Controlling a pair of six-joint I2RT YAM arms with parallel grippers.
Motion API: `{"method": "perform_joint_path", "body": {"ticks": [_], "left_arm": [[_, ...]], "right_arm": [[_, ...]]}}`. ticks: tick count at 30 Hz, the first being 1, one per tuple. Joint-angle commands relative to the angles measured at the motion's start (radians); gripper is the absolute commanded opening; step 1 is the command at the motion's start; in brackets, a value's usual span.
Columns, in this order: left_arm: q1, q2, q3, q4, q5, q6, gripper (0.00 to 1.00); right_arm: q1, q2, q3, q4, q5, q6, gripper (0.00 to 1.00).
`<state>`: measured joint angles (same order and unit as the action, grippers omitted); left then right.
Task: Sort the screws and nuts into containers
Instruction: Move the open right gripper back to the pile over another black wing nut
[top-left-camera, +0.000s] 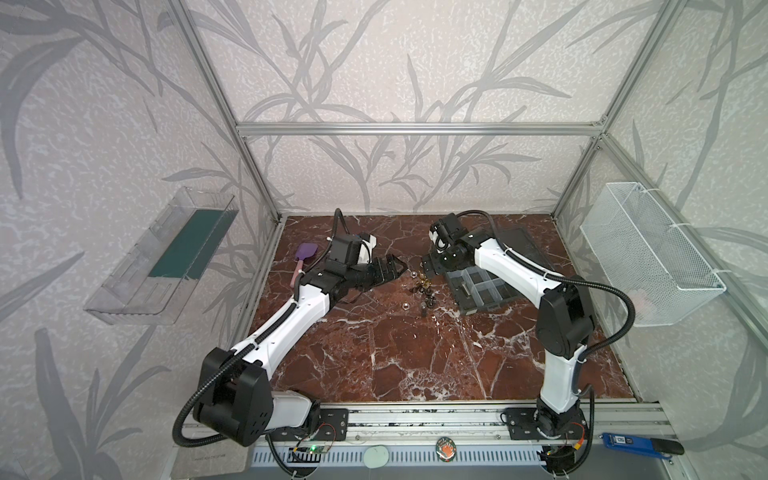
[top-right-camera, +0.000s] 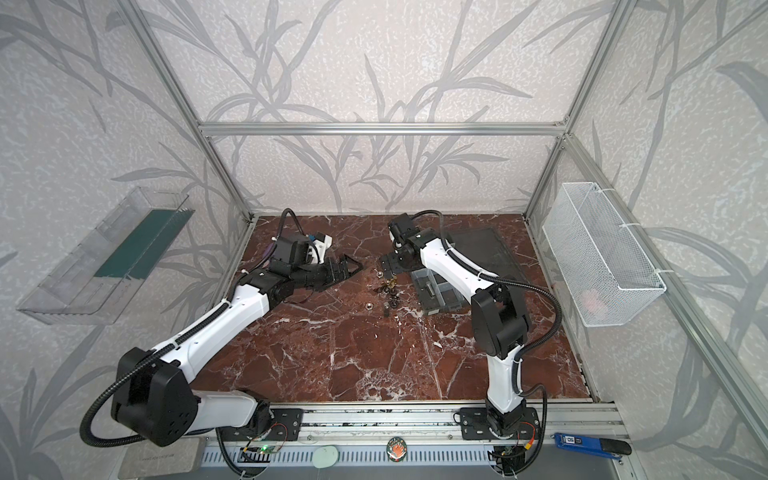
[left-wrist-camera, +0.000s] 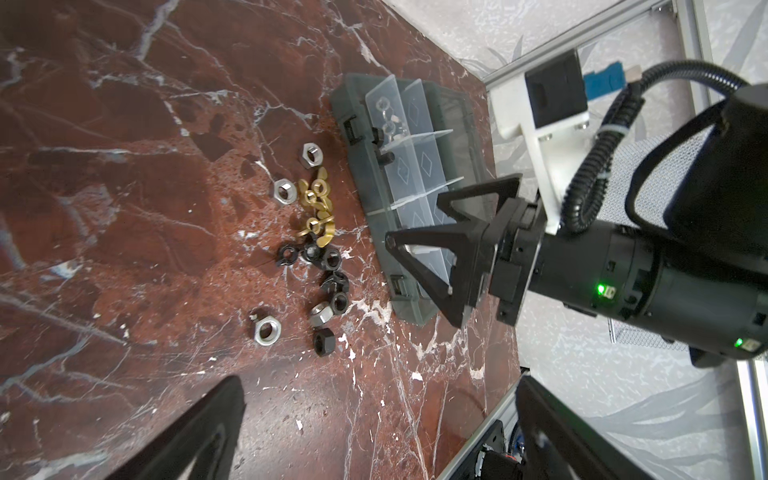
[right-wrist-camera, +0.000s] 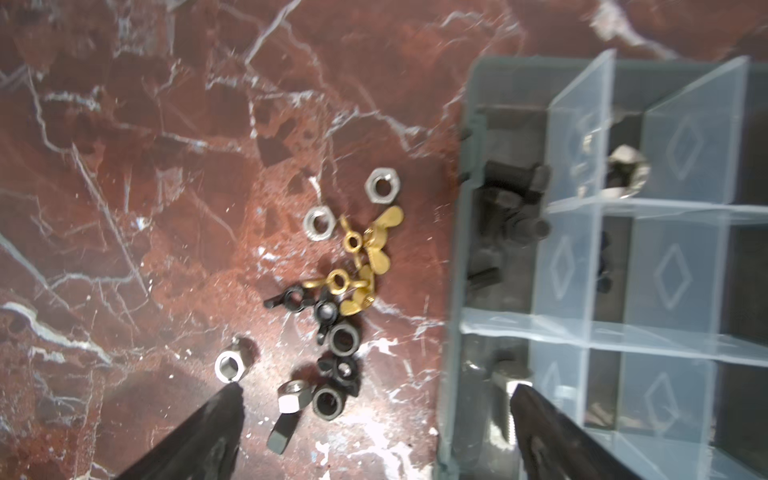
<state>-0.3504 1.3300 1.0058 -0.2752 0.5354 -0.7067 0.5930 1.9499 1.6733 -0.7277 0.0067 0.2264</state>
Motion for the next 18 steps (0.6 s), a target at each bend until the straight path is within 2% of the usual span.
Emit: {"method": "perform_joint_path", "body": {"ticks": [1,7,13,16,18], "left_arm": [[0.017,-0.047,-0.030,0.025,0.028,-0.014,0.99],[0.027,-0.067,-0.058,0.029,0.036,-0.017,0.99],[0.031,-0.068,-0.071,0.039,0.044,-0.021,0.99],[0.033,-0.071,-0.077,0.039,0.045,-0.022,0.99],[0.033,-0.070,-0.080,0.041,0.047,-0.023,0.99]], "right_arm": [[0.046,0.015,-0.009,0.010,0.021,0.030,0.99],[0.114,0.108,0.024,0.004,0.036,0.067,0.99],[0.134,0.179,0.040,0.044,-0.005,0.129,1.00],[0.134,0.205,0.052,0.061,-0.012,0.145,0.97],[0.136,0.225,0.070,0.060,-0.012,0.146,0.91]]}}
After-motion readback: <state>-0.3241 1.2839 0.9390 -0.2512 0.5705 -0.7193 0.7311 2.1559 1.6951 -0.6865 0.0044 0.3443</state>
